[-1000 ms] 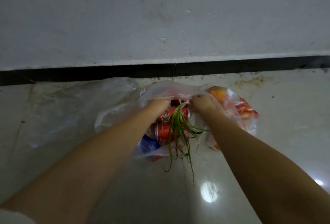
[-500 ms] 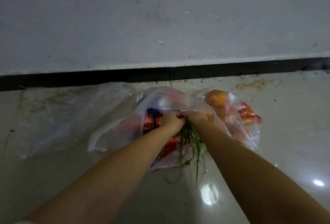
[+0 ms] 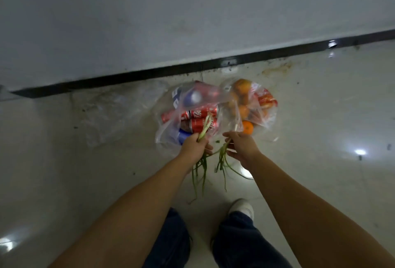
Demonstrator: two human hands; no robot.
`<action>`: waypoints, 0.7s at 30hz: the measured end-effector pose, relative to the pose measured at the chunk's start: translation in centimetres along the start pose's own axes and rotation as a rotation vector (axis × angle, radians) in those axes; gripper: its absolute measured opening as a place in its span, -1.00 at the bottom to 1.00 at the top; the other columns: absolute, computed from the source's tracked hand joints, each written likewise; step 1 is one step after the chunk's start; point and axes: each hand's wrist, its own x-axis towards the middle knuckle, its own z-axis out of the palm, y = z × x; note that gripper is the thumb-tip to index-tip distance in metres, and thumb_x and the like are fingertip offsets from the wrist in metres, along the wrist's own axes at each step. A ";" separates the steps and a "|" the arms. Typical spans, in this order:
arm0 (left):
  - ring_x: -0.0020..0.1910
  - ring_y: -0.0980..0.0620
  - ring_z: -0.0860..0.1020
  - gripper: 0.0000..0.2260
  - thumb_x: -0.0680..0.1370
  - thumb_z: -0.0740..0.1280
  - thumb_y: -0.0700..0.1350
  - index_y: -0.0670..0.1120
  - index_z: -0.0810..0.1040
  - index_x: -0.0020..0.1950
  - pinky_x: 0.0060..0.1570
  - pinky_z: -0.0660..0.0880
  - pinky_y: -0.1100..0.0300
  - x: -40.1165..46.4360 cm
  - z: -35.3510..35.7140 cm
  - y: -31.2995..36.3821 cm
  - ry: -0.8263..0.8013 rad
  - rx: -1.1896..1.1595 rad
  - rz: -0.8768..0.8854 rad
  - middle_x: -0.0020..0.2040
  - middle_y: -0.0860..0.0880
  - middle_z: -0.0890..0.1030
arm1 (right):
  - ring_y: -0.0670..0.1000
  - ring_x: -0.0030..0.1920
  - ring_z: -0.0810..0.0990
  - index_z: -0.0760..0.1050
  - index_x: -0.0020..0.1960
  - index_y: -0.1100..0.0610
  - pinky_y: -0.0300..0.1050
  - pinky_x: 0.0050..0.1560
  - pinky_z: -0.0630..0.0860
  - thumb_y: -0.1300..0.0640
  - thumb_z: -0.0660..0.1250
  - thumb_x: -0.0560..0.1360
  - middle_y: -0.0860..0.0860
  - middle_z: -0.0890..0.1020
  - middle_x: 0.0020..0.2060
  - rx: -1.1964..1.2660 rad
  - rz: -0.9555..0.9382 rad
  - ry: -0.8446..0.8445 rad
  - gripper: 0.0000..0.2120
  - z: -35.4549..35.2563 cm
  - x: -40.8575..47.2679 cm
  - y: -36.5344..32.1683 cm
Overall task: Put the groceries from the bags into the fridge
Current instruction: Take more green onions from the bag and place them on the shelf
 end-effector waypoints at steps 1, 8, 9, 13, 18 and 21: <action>-0.26 0.04 0.58 -0.79 0.64 0.16 -0.11 -0.20 0.48 0.14 -0.01 0.54 0.10 -2.3 -0.4 1.1 -0.001 0.006 0.001 -0.23 -0.06 0.59 | -0.02 -0.31 0.49 0.55 0.04 0.22 -0.19 -0.32 0.44 0.17 0.18 0.60 0.03 0.51 -0.29 -0.007 0.007 0.025 -0.80 -0.7 -2.4 -0.8; -0.25 0.00 0.56 -0.82 0.63 0.15 -0.09 -0.10 0.53 0.02 0.01 0.57 0.01 -19.4 -1.9 14.2 0.015 0.126 0.115 -0.28 -0.04 0.58 | 0.00 -0.29 0.50 0.54 0.02 0.19 -0.18 -0.28 0.46 0.14 0.14 0.61 0.04 0.51 -0.29 0.026 -0.127 0.127 -0.78 -6.1 -21.2 -11.0; -0.22 -0.05 0.58 -0.80 0.63 0.16 -0.06 -0.11 0.54 0.01 0.02 0.57 -0.03 -21.8 -1.9 16.1 0.015 0.140 0.140 -0.26 -0.07 0.60 | -0.01 -0.30 0.49 0.54 0.01 0.20 -0.19 -0.29 0.46 0.14 0.14 0.62 0.04 0.51 -0.30 0.043 -0.159 0.143 -0.77 -7.0 -24.2 -12.5; -0.18 -0.08 0.58 -0.78 0.62 0.18 -0.05 -0.14 0.55 -0.01 -0.04 0.54 0.03 -31.3 -0.7 23.5 -0.058 0.245 0.317 -0.19 -0.10 0.61 | -0.02 -0.30 0.50 0.54 0.06 0.24 -0.21 -0.30 0.44 0.12 0.09 0.65 0.04 0.51 -0.30 0.156 -0.293 0.224 -0.71 -11.1 -35.8 -16.7; -0.32 0.02 0.53 -0.81 0.64 0.14 -0.13 -0.19 0.50 -0.02 -0.10 0.55 0.05 -43.2 2.5 28.8 -0.254 0.331 0.525 -0.27 -0.06 0.55 | -0.01 -0.23 0.50 0.52 0.10 0.25 -0.15 -0.17 0.49 0.11 0.07 0.65 0.08 0.51 -0.24 0.321 -0.442 0.406 -0.69 -16.2 -48.3 -16.1; -0.27 -0.01 0.54 -0.80 0.64 0.13 -0.13 -0.19 0.50 -0.01 -0.02 0.55 0.04 -49.3 5.3 29.4 -0.387 0.396 0.611 -0.22 -0.09 0.55 | -0.01 -0.21 0.50 0.52 0.08 0.23 -0.18 -0.19 0.50 0.10 0.06 0.65 0.07 0.51 -0.22 0.396 -0.491 0.526 -0.70 -18.9 -55.0 -13.6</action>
